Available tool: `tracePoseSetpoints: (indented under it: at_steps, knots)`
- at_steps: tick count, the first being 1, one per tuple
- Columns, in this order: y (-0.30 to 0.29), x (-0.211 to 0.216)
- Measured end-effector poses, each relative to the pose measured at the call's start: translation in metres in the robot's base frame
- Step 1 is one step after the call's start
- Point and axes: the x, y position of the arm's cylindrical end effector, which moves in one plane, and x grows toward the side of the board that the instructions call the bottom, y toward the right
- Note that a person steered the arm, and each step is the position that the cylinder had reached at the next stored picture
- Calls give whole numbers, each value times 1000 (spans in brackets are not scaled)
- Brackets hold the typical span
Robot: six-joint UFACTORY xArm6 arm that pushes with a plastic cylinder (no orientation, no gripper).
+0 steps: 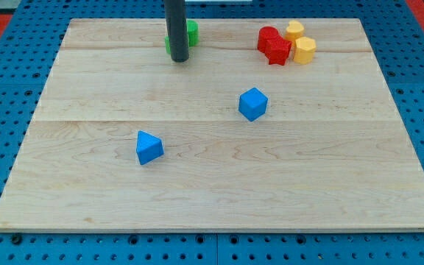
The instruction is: Push the red star to the bottom side of the board
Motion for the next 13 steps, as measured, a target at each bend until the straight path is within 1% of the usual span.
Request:
tracePoseSetpoints:
  at_steps: [1, 2, 3, 4, 5, 6, 7, 8, 9, 10, 11, 12, 13]
  knots:
    - [0, 5]
    - [-1, 29]
    - [-1, 30]
    - [10, 30]
    - [60, 8]
    - [88, -58]
    - [132, -91]
    - [159, -83]
    - [172, -57]
    - [171, -17]
    - [189, -1]
    - [224, 7]
    - [223, 28]
